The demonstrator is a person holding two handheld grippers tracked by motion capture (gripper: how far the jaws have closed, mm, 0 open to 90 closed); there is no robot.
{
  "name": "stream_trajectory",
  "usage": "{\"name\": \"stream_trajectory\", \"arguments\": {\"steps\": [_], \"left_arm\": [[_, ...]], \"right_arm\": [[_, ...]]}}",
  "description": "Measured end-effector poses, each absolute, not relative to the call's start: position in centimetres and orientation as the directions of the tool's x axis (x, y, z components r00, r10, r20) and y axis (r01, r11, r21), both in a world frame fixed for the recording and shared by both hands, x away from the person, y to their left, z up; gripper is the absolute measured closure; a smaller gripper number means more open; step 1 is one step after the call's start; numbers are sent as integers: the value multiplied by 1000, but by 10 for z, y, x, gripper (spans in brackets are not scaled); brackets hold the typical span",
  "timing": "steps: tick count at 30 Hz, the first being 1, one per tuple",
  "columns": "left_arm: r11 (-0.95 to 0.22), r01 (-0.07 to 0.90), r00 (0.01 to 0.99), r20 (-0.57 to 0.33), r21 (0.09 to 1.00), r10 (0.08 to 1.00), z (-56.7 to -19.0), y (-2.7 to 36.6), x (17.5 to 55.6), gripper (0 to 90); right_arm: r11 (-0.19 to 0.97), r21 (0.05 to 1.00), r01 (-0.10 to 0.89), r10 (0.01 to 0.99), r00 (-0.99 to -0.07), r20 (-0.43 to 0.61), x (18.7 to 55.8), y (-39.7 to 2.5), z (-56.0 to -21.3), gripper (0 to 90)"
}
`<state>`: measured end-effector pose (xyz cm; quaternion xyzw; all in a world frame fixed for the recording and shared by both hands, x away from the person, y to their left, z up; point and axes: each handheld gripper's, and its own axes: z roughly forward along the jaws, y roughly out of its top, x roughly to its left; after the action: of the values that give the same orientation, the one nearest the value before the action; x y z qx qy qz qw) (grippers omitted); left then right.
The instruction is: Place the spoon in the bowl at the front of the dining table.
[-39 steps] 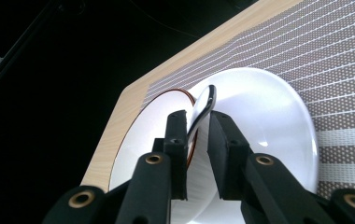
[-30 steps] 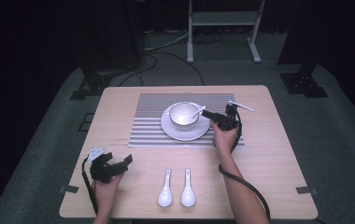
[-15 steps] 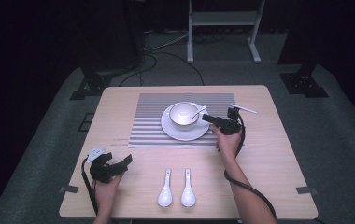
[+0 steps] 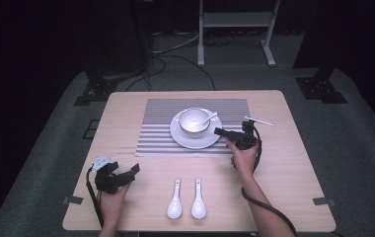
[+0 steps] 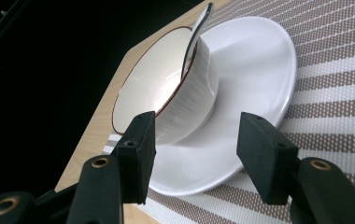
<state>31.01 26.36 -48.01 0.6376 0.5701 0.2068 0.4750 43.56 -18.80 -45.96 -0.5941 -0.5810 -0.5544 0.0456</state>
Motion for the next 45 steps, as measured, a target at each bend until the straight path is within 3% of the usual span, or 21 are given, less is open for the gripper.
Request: {"name": "stream_trajectory", "arguments": {"steps": [45], "left_arm": [[85, 531, 269, -262, 843, 927, -480, 262, 309, 35]], "right_arm": [[-183, 612, 769, 641, -379, 668, 389, -199, -457, 396]]}}
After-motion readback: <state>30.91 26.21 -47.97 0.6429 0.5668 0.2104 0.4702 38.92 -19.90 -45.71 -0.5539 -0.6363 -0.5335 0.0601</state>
